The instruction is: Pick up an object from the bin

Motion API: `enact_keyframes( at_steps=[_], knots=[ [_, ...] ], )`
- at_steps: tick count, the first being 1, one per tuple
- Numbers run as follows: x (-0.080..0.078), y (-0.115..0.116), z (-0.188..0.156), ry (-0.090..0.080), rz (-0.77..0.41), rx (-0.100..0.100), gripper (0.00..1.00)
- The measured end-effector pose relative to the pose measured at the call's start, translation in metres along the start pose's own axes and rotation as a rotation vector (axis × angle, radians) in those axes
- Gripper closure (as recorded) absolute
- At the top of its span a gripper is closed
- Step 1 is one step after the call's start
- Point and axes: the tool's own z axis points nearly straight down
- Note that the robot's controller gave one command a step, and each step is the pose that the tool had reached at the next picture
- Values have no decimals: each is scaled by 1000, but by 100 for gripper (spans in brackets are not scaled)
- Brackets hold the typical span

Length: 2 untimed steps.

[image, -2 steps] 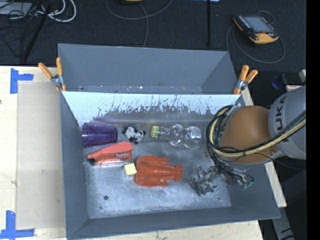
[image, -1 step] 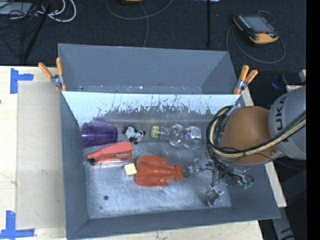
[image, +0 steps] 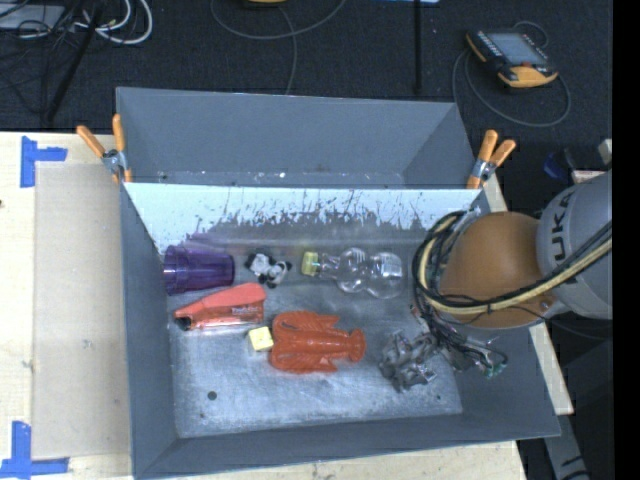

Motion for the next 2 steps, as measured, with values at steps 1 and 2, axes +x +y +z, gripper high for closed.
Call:
enact_keyframes(
  at_steps=[1, 2],
  knots=[
    [0, 0, -1, 0, -1, 0, 100],
    [0, 5, -39, 3, -9, -2, 100]
  ],
)
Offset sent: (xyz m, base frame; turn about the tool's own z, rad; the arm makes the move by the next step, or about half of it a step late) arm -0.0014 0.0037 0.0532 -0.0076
